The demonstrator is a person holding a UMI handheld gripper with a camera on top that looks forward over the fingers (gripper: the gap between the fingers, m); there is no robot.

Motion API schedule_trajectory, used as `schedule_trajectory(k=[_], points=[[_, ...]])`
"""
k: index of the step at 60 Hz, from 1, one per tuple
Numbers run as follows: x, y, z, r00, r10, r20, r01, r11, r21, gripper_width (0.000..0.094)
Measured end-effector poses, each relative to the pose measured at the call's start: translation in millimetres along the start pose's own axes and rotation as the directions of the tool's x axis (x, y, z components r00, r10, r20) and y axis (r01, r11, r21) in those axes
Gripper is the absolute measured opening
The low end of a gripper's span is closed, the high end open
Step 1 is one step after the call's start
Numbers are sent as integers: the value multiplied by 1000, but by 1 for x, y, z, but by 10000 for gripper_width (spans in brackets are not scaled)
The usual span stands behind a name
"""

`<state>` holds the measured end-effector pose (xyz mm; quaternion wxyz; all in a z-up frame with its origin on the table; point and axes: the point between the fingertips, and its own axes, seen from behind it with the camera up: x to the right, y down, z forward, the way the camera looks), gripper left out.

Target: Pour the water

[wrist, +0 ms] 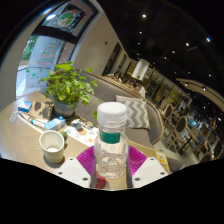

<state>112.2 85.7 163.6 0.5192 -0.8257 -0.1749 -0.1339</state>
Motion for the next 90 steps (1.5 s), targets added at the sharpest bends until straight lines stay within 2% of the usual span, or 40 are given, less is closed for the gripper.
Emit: schedule_trajectory(k=[8, 23, 25, 34, 40, 42, 45, 48, 52, 64, 78, 90], points=[[-15, 43, 22, 967, 242, 81, -238, 970, -53, 407], [-46, 117, 55, 920, 375, 115, -360, 923, -133, 411], [-45, 111, 55, 915, 385, 118, -376, 922, -92, 412], [-44, 114, 53, 907, 404, 117, -399, 914, -70, 453], [-49, 118, 53, 909, 396, 129, -386, 917, -98, 542], [-54, 120, 51, 907, 397, 141, -382, 916, -122, 640], [-57, 119, 45, 903, 400, 154, -381, 914, -143, 859], [-57, 121, 37, 907, 394, 149, -369, 914, -169, 833], [-49, 119, 22, 917, 383, 115, -358, 914, -190, 865], [-31, 100, -67, 920, 391, 20, -375, 896, -239, 856], [-36, 61, -193, 918, 396, -35, -394, 894, -215, 850], [-53, 48, -257, 913, 406, -43, -406, 891, -203, 850]])
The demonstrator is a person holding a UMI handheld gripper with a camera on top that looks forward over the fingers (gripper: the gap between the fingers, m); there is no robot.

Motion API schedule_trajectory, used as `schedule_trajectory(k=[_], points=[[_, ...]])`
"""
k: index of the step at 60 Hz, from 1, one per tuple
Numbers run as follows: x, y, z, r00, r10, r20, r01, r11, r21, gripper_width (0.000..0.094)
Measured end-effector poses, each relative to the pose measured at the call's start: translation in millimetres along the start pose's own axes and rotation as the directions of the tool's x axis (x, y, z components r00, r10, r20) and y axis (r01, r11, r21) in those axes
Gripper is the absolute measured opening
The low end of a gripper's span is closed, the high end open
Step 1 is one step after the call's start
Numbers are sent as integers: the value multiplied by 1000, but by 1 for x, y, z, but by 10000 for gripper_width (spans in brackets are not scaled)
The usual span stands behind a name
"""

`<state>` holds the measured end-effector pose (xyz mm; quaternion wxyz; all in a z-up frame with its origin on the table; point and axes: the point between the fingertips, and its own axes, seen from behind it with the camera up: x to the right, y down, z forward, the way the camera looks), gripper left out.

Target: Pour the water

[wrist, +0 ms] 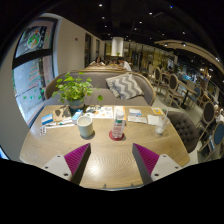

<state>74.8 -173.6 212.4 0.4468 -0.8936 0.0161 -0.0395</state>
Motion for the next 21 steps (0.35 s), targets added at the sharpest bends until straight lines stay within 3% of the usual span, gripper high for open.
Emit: schedule_trajectory(k=[21], points=[[0, -6, -33, 1000, -7, -24, 8, 999, 43, 851]])
